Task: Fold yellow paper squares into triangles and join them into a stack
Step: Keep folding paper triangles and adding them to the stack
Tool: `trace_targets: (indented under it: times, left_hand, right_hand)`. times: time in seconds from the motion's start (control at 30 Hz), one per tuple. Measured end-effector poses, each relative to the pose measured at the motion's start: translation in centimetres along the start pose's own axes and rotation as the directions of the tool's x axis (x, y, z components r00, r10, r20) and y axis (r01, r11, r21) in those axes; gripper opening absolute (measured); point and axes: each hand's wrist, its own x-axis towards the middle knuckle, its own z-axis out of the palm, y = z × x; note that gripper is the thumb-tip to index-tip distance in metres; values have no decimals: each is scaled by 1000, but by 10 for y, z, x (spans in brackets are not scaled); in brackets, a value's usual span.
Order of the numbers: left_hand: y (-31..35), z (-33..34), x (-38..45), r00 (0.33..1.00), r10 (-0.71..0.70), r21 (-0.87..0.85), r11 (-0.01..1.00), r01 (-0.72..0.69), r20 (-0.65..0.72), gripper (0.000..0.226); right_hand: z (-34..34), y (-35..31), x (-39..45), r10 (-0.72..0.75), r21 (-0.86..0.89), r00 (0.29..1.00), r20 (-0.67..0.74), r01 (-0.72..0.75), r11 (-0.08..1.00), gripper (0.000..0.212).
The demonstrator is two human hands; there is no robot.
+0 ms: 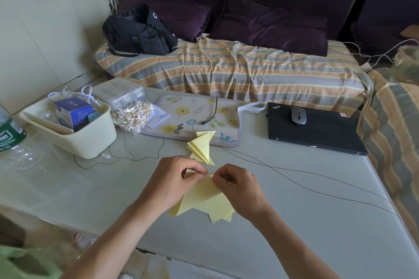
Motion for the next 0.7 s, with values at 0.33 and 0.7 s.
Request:
trace_targets:
  times: [0.33,0.7]
  left_hand:
    - [-1,0,1,1000,-3,-64,998,2,-10,15]
    - [-6,2,4,999,14,-47,999,-16,-51,18]
  right_hand:
    - [0,1,1,-42,-12,999,-9,42,999,11]
    - [-3,-2,2,57,79,998,37,-60,995,10]
